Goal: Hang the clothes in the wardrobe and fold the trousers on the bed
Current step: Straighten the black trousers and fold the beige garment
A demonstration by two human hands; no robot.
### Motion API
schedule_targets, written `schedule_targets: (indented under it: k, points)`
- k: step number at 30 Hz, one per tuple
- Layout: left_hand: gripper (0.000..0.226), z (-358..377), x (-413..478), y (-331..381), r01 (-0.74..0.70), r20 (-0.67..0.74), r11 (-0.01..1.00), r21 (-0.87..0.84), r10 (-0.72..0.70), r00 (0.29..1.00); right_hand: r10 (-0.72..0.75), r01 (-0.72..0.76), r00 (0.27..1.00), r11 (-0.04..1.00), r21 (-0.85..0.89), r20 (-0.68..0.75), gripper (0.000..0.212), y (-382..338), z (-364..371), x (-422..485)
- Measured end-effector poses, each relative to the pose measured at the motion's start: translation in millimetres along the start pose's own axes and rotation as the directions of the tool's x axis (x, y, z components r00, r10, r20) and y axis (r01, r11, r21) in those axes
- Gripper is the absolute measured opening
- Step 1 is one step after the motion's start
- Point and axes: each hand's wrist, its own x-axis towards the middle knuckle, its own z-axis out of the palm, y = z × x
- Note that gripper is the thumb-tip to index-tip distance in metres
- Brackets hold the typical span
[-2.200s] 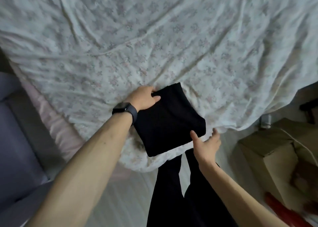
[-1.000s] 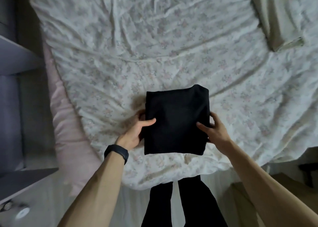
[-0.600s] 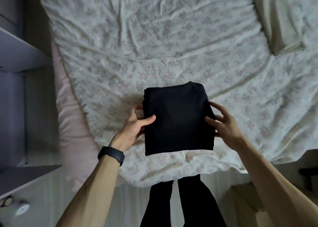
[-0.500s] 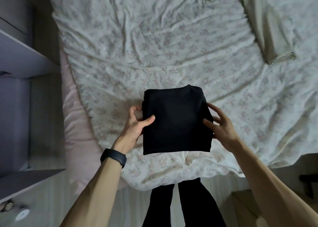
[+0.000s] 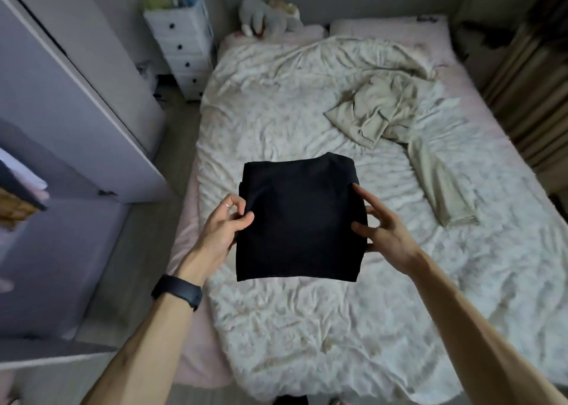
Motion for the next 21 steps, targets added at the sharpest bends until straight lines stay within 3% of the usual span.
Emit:
schedule_targets:
  k: [2, 6, 11, 18, 21]
  points:
    - [0.024, 6.6, -20.0, 27.1, -0.075, 0.007, 0.997, 0.021, 0.075, 0.997, -0.067, 0.067, 0.998, 0.998, -0.011, 0.020, 0.075, -29.5, -1.1, -5.4]
    - [0.070, 18.7, -76.4, 79.7, -0.147, 0.116, 0.986, 0.083, 0.137, 0.984, -0.173, 0.174, 0.984, 0.985, -0.018, 0.035, 0.075, -75.0, -2.0, -35.0]
    - [0.090, 29.7, -154.3, 139.7, -0.241, 0.098, 0.949, 0.203, 0.225, 0.969, -0.312, 0.318, 0.942, 0.948, -0.026, 0.121, 0.081, -131.9, 4.7, -67.2]
    - [0.095, -6.2, -239.9, 187.1, -0.330, -0.130, 0.890, 0.313, 0.385, 0.914, -0.466, 0.492, 0.827, 0.871, -0.003, 0.314, 0.087, -206.6, 74.0, -86.7]
    - [0.098, -35.4, -282.3, 203.9, -0.344, -0.262, 0.879, 0.331, 0.436, 0.861, -0.556, 0.588, 0.740, 0.808, 0.036, 0.380, 0.086, -236.1, 131.1, -89.4]
